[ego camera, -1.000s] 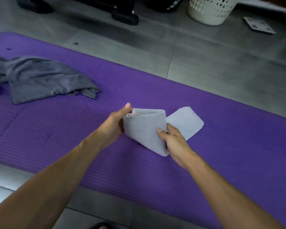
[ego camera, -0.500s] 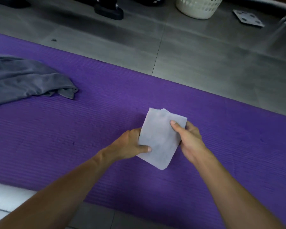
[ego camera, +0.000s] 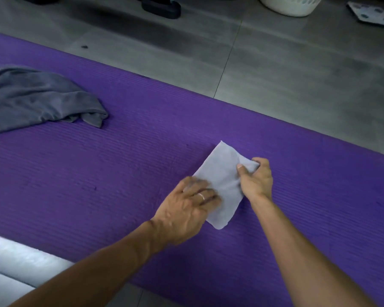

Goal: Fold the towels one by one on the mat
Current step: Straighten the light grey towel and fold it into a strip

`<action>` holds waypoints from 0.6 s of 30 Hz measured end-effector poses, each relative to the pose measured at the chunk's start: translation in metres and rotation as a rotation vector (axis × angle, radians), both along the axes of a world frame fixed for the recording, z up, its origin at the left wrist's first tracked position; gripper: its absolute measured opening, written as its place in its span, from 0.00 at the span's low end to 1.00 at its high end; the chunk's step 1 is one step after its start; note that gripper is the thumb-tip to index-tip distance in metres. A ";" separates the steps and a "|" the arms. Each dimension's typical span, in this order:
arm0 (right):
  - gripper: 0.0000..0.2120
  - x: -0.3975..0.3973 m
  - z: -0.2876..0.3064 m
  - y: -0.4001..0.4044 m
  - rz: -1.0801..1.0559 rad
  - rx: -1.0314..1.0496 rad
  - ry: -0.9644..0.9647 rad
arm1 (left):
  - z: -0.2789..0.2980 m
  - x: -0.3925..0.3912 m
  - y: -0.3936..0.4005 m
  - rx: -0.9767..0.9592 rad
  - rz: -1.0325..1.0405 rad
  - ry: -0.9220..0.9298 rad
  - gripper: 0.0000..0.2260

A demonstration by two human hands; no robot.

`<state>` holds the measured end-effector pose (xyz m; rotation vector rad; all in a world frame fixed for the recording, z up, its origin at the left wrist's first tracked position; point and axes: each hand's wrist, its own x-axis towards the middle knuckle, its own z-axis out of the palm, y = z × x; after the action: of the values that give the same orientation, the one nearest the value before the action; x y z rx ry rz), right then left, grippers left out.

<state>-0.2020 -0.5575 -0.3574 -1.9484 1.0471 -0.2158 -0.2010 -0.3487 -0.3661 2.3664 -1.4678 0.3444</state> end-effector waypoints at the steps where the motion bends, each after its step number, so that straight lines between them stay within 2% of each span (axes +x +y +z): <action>1: 0.26 -0.001 0.002 0.001 0.016 -0.069 0.011 | -0.003 -0.003 0.002 0.028 -0.040 0.020 0.17; 3: 0.30 -0.006 0.009 0.006 0.155 -0.403 0.029 | -0.011 -0.006 0.005 0.082 -0.053 0.087 0.18; 4: 0.28 -0.006 0.011 0.010 0.281 -0.568 -0.045 | -0.016 -0.006 0.007 0.105 -0.054 0.102 0.19; 5: 0.23 -0.005 0.010 0.014 0.460 -0.630 -0.148 | -0.020 -0.006 0.009 0.126 -0.053 0.109 0.19; 6: 0.18 -0.004 0.008 0.019 0.666 -0.572 -0.204 | -0.023 -0.007 0.011 0.140 -0.053 0.117 0.20; 8: 0.22 -0.008 -0.003 0.020 1.023 -0.424 -0.073 | -0.027 -0.010 0.015 0.137 -0.063 0.129 0.22; 10: 0.28 -0.007 -0.018 0.001 1.216 -0.606 0.105 | -0.030 -0.015 0.017 0.110 -0.063 0.143 0.23; 12: 0.29 -0.001 -0.023 -0.017 1.255 -0.793 0.182 | -0.032 -0.015 0.015 0.088 -0.050 0.147 0.24; 14: 0.29 0.005 -0.020 -0.024 1.232 -0.850 0.241 | -0.034 -0.013 0.013 0.089 -0.048 0.149 0.26; 18: 0.28 0.019 -0.012 -0.035 0.999 -0.904 0.396 | -0.034 -0.011 0.012 0.175 -0.039 0.147 0.28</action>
<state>-0.1833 -0.5926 -0.3695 -3.1741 0.0194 0.3353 -0.2124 -0.3365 -0.3998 2.4340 -1.5279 0.0322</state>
